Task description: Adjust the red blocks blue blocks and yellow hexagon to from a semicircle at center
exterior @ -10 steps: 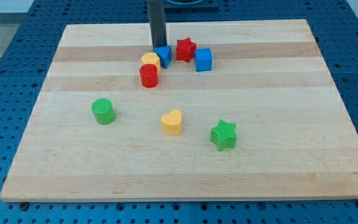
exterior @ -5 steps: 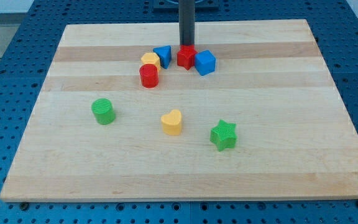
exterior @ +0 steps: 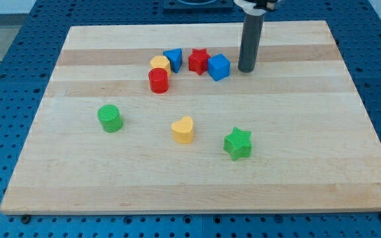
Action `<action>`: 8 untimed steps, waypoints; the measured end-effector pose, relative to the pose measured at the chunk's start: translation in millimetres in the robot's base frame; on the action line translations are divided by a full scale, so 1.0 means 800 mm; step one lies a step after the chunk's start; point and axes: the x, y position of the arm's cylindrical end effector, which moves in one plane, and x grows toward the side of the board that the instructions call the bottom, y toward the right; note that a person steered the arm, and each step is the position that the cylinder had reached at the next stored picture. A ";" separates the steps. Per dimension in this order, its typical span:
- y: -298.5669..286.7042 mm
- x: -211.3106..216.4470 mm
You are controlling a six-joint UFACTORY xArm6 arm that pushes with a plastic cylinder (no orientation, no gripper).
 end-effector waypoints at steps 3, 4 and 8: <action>-0.024 0.002; -0.025 0.007; -0.038 0.010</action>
